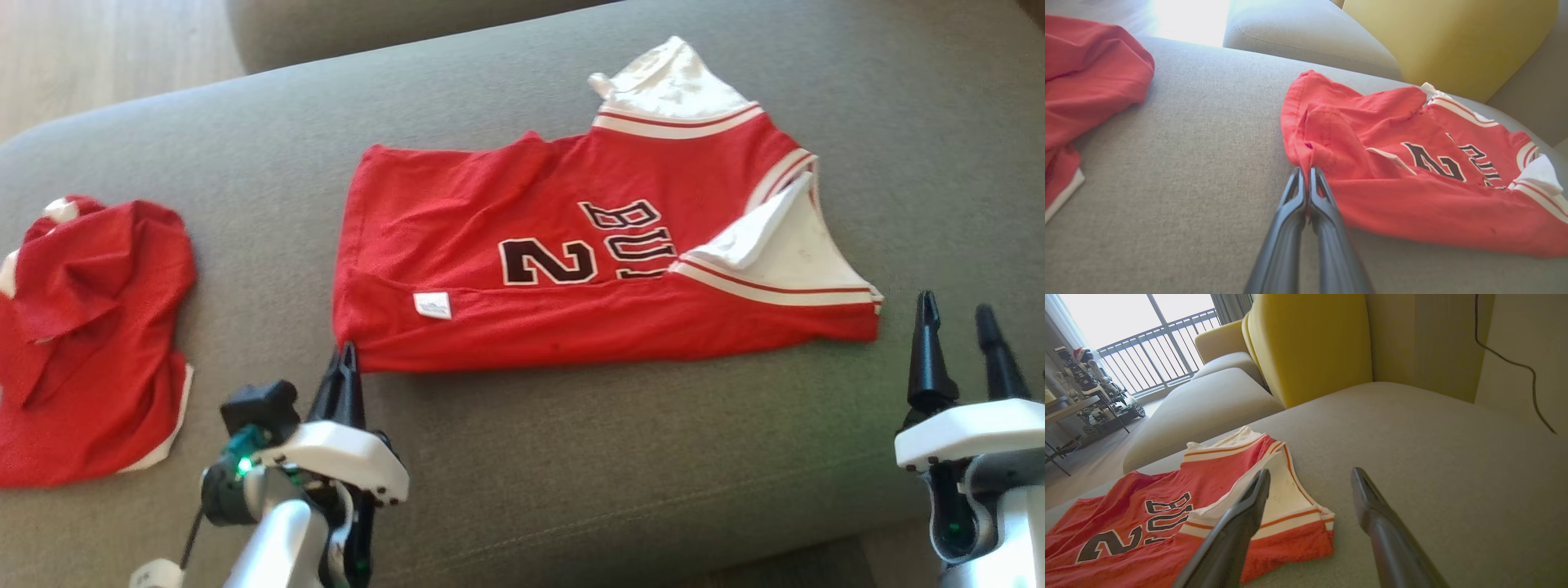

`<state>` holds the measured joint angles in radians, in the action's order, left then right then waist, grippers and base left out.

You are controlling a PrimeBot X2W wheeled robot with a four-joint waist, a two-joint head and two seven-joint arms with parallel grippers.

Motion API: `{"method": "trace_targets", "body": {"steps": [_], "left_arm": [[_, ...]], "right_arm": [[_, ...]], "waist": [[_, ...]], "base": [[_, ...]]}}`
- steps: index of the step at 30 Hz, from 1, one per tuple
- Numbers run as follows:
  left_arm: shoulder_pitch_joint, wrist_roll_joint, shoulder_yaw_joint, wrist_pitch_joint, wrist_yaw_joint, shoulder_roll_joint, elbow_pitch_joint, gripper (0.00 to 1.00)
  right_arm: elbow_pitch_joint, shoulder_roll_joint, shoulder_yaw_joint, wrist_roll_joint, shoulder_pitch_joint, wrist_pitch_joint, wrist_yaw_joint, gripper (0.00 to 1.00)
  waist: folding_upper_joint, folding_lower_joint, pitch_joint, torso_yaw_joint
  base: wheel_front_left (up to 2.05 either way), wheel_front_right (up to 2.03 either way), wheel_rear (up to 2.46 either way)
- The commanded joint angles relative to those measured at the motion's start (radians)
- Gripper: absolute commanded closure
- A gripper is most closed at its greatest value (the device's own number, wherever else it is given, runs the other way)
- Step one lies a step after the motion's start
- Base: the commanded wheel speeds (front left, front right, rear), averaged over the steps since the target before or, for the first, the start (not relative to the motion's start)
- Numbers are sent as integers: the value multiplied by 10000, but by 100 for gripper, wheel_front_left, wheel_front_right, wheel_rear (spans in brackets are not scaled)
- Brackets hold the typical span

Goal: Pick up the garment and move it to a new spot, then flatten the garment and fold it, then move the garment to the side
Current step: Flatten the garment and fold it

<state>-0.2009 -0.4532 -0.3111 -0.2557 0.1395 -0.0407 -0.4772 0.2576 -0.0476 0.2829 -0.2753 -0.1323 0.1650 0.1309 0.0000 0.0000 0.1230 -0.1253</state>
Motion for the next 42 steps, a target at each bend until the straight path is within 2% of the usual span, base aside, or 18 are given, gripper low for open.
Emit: {"method": "trace_targets", "body": {"steps": [1,5,7,15,26,34,35,36,37,42], "left_arm": [[-48,189,185,-61,-43,-95,396,100],[29,251,-28,-61,-2,-95,629,100],[42,259,-159,-61,2,-95,705,100],[9,389,-529,-61,12,-95,753,100],[-308,530,-785,-61,43,-95,890,100],[-336,589,-740,-61,18,-95,852,100],[-336,591,-731,-61,14,-95,841,100],[-335,591,-720,-61,13,-95,828,100],[-334,589,-712,-61,14,-95,812,100],[-299,647,-680,-61,151,-95,554,100]], "right_arm": [[-5,-32,-141,-357,-474,-160,-2,0],[1092,-29,381,-823,-811,-401,-2,0],[1579,-28,737,-470,-981,-266,-2,0],[3451,-27,1238,-550,-1931,-141,-2,0],[5110,-431,1666,125,-2950,-18,-2,0],[5910,-515,1365,18,-3435,2,-2,0],[5963,-524,1274,-43,-3457,10,-2,25],[6011,-536,1175,-106,-3474,14,-2,76],[6050,-551,1047,-157,-3479,17,-2,100],[6174,-736,726,-449,-3448,163,-2,100]], "waist": [[0,0,28,256],[0,0,76,485],[0,0,107,602],[0,0,286,885],[0,0,778,1172],[0,0,864,1214],[0,0,852,1209],[0,0,838,1201],[0,0,820,1192],[0,0,612,1095]], "base": [[0,0,0],[0,0,0],[0,0,0],[0,0,0],[0,0,0],[0,0,0],[0,0,0],[0,0,0],[0,0,0],[0,0,0]]}}
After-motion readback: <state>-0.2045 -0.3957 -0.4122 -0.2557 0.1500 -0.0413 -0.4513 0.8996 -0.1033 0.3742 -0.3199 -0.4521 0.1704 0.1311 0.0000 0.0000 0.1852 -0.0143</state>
